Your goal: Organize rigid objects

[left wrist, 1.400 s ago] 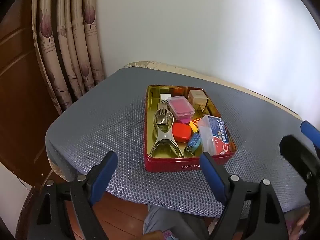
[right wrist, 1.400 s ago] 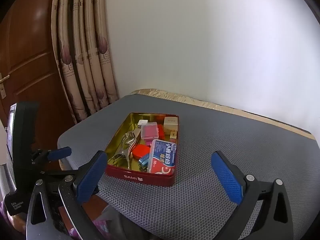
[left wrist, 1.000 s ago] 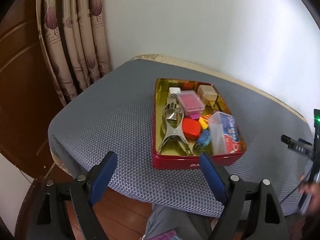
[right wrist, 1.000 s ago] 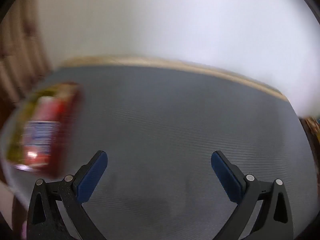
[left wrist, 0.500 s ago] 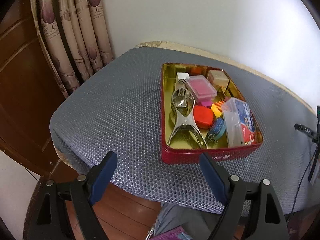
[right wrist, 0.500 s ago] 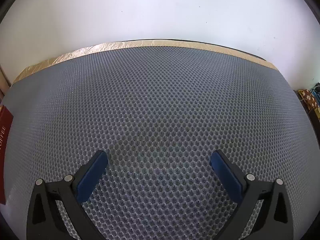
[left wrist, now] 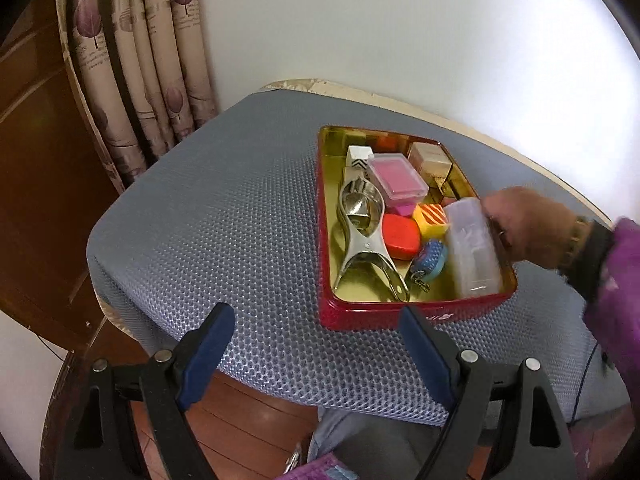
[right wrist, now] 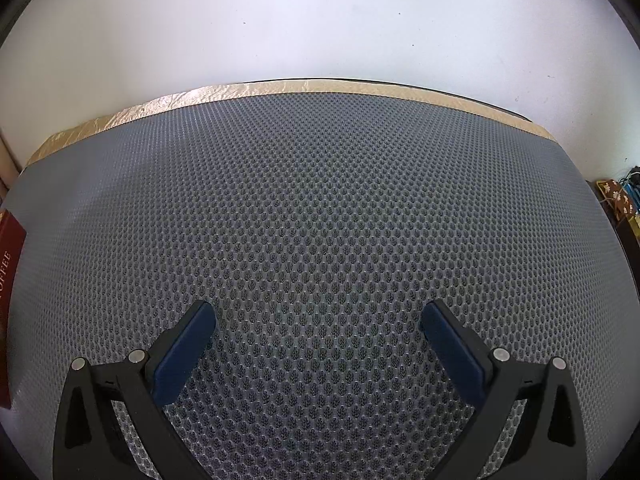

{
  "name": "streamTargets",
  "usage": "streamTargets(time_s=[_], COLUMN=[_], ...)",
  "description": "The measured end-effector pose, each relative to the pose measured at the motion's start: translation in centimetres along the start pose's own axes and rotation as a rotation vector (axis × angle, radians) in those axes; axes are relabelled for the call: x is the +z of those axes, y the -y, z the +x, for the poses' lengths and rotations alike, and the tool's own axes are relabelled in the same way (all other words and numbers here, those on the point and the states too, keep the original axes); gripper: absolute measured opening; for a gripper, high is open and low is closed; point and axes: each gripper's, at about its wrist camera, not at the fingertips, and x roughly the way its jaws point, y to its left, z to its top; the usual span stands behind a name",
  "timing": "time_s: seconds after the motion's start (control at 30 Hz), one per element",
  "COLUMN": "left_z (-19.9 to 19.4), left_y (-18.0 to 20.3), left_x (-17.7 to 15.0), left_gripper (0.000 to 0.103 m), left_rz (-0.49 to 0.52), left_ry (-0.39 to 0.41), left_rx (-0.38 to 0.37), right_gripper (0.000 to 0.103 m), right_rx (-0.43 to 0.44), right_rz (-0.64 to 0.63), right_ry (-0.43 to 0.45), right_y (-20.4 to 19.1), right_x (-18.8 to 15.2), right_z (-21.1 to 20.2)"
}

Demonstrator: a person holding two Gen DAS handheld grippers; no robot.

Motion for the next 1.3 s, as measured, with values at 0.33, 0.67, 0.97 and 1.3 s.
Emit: streamTargets(time_s=[0.33, 0.67, 0.97, 1.3], left_z=[0.7, 1.6, 2.4, 3.0], left_y=[-0.2, 1.4, 1.0, 0.4], left_x=[-0.2, -1.0, -1.4, -1.2], left_gripper=[0.086, 0.086, 0.086, 0.086], left_rz=[0.012, 0.057, 0.049, 0.037], left_ry=[-0.037, -0.086, -0.115, -0.144], left_rx=[-0.003, -0.011, 0.025, 0.031], right_gripper=[0.103, 0.103, 0.103, 0.103], right_rx=[0.0, -0.002, 0.002, -0.009], right_rz=[-0.002, 0.001, 0.008, 0.01], right_ry=[0.002, 0.002, 0.004, 0.005], right_y=[0.0, -0.1, -0.1, 0.7], right_x=[0.0, 0.0, -0.2, -0.4], right_z=[-0.1, 0.1, 0.2, 0.3])
